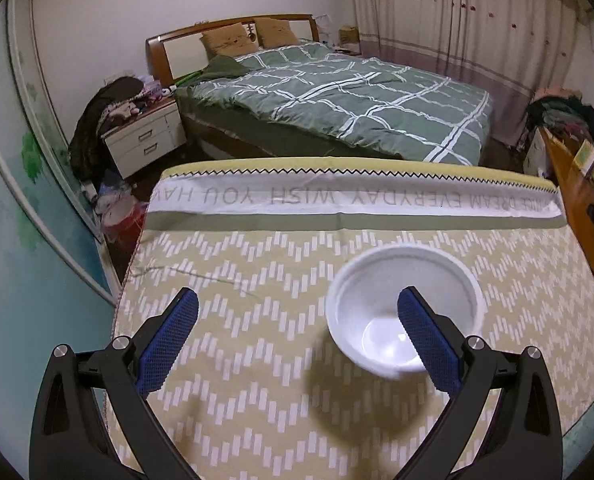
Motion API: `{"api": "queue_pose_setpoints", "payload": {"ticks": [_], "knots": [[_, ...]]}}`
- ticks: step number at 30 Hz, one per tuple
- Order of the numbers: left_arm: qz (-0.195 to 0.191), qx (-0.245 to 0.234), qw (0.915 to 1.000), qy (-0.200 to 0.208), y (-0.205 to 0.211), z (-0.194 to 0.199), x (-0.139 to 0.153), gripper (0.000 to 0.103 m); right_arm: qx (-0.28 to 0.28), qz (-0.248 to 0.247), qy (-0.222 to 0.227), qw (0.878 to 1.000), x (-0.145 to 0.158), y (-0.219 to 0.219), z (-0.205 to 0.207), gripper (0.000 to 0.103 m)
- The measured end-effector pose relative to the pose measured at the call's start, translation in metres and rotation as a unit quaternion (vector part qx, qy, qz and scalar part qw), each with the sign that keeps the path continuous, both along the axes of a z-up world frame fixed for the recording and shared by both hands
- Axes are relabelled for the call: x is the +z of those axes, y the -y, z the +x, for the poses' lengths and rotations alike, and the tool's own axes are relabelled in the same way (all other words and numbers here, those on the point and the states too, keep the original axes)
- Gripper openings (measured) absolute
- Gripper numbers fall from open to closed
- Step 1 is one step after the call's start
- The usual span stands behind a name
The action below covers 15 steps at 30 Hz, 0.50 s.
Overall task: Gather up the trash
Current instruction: 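Grasp the white plastic bowl by its rim with the left gripper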
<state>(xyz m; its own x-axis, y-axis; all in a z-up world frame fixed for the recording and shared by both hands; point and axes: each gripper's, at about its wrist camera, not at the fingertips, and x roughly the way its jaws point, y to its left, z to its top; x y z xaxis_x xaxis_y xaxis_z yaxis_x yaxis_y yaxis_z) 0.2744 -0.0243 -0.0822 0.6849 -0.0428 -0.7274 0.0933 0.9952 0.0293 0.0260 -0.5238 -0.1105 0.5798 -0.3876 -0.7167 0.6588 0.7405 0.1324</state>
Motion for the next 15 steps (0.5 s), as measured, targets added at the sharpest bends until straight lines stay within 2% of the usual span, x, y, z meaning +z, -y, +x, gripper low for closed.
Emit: {"api": "queue_pose_setpoints", "payload": {"ticks": [3, 10, 12, 15], "knots": [[-0.007, -0.012, 0.9999, -0.004, 0.001, -0.011, -0.001, 0.098, 0.000, -0.001, 0.000, 1.000, 0.000, 0.000, 0.000, 0.067], [-0.050, -0.084, 0.9948, -0.030, 0.022, -0.050, -0.005, 0.098, 0.000, 0.001, 0.006, 1.000, 0.001, 0.001, -0.002, 0.067], [-0.049, -0.092, 0.9939, -0.036, 0.028, -0.055, -0.007, 0.098, 0.002, 0.001, 0.005, 1.000, 0.001, 0.001, -0.002, 0.067], [-0.019, -0.093, 0.9942, -0.050, 0.039, -0.050, -0.017, 0.098, 0.003, 0.003, 0.010, 1.000, 0.001, 0.000, -0.003, 0.067]]}}
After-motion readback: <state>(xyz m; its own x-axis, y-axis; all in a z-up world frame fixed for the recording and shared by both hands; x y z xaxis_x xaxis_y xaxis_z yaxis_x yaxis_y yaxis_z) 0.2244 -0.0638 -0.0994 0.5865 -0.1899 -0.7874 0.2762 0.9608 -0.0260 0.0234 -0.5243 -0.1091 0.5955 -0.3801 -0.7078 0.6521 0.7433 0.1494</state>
